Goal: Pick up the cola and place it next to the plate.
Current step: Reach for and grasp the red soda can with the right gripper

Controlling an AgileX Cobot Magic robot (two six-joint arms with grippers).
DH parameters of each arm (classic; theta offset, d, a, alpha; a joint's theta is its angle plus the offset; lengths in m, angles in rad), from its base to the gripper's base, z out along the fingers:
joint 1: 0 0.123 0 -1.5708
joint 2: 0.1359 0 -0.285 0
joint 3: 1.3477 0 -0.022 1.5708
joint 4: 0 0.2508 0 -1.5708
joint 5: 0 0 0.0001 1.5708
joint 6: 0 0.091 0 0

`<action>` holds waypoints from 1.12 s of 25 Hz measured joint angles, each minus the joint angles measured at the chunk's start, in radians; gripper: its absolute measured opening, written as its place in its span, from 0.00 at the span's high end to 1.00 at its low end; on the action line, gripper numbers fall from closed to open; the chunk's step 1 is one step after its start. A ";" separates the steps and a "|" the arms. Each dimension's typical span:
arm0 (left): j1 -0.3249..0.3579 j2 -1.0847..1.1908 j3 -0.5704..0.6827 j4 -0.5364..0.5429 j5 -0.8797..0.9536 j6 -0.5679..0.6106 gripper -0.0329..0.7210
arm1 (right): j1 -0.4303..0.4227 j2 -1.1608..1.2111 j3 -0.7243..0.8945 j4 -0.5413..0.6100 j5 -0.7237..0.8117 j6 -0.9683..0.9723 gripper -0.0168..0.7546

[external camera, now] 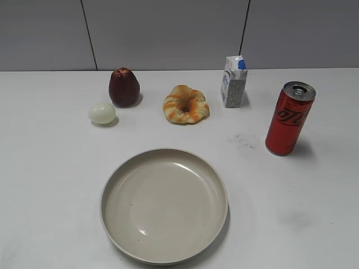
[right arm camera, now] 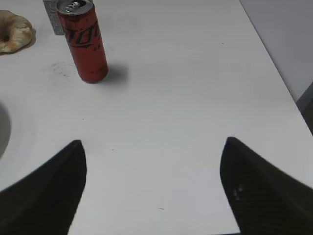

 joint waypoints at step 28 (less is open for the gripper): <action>0.000 0.000 0.000 0.000 0.000 0.000 0.64 | 0.002 0.748 -0.138 0.071 -0.503 -0.066 0.17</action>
